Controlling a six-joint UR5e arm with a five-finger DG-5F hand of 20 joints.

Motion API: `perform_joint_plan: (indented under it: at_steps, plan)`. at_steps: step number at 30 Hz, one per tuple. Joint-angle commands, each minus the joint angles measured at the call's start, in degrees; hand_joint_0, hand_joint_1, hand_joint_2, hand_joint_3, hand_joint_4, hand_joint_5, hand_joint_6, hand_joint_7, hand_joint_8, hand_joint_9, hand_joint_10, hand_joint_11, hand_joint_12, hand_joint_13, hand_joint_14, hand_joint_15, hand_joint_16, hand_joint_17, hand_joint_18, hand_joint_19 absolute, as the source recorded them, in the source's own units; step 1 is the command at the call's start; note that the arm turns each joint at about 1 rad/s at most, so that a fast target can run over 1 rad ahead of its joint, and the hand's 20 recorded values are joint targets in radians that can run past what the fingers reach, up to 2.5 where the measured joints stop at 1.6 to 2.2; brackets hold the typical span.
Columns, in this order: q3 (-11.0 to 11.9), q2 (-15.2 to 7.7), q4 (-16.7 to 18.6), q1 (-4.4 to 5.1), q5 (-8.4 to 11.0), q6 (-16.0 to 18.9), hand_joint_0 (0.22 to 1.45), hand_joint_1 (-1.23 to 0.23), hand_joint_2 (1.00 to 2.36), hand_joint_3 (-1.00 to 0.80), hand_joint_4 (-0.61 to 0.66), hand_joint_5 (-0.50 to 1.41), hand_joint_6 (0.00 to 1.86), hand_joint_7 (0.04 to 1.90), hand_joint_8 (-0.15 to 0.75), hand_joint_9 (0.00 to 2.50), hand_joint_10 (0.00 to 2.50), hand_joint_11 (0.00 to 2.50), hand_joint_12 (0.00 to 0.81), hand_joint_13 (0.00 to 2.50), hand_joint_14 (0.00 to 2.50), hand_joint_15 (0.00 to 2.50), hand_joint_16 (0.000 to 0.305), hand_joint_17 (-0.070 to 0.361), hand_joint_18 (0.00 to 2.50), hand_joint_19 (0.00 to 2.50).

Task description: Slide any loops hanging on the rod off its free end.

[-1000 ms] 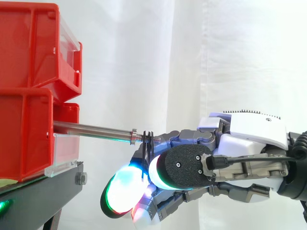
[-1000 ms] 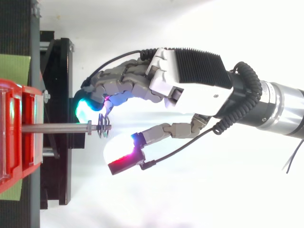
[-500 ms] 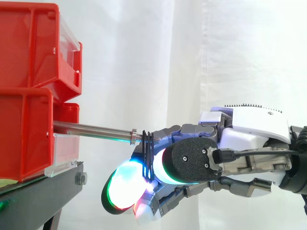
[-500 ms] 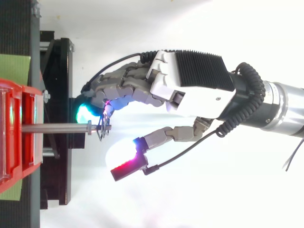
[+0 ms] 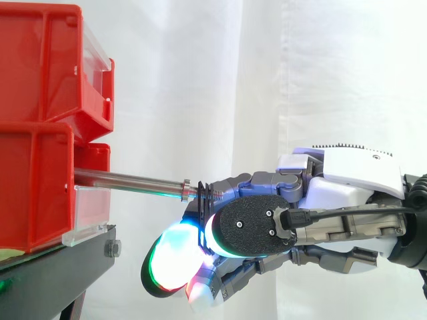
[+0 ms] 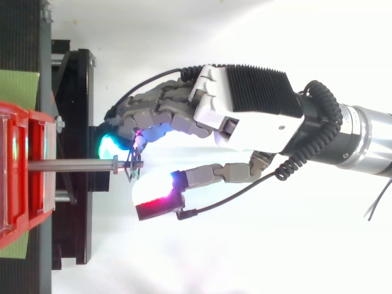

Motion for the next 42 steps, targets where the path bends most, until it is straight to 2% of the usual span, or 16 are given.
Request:
perform_joint_plan:
  at_steps: [1,6,9,11,16,18,34,42]
  plan:
    - [0.0,0.0,0.0,0.01,0.00,0.1,0.58,-0.64,1.02,-0.27,0.20,-0.17,0.91,0.90,0.289,0.81,0.02,0.51,0.367,0.60,0.01,0.31,0.051,0.115,0.66,0.38]
    - [-0.1,0.0,-0.2,-0.08,-0.35,0.0,0.59,-0.65,1.02,-0.27,0.18,-0.16,0.92,0.92,0.295,0.86,0.02,0.56,0.365,0.61,0.01,0.32,0.051,0.114,0.67,0.38]
    - [0.0,0.4,-0.6,-0.08,-0.70,0.0,0.57,-0.68,1.02,-0.17,0.15,-0.14,0.91,0.99,0.295,0.89,0.02,0.56,0.364,0.64,0.01,0.34,0.051,0.115,0.69,0.40]
    - [0.0,0.8,-1.0,-0.16,-0.70,0.0,0.57,-0.71,1.02,-0.07,0.13,-0.12,0.91,1.02,0.326,0.94,0.02,0.54,0.399,0.71,0.01,0.35,0.058,0.131,0.78,0.37]
    - [0.0,0.9,-1.6,-0.16,-0.70,-0.2,0.60,-0.79,1.00,0.07,-0.07,-0.10,0.92,1.12,0.343,0.99,0.02,0.54,0.420,0.80,0.02,0.38,0.064,0.144,0.89,0.34]
    - [0.0,0.9,-1.6,-0.16,-0.70,-0.2,0.61,-0.80,1.00,0.08,-0.09,-0.10,0.92,1.12,0.342,0.99,0.02,0.54,0.421,0.80,0.01,0.37,0.064,0.143,0.90,0.34]
    - [0.0,1.2,-2.1,-0.16,-0.62,-0.1,0.60,-0.80,1.00,0.07,-0.08,-0.10,0.91,1.12,0.334,1.00,0.02,0.54,0.411,0.81,0.01,0.38,0.062,0.140,0.89,0.35]
    - [0.0,2.2,-8.3,-0.25,-0.62,0.0,0.60,-0.80,1.00,0.07,-0.07,-0.10,0.91,1.12,0.334,1.01,0.02,0.54,0.416,0.80,0.02,0.38,0.063,0.142,0.89,0.35]
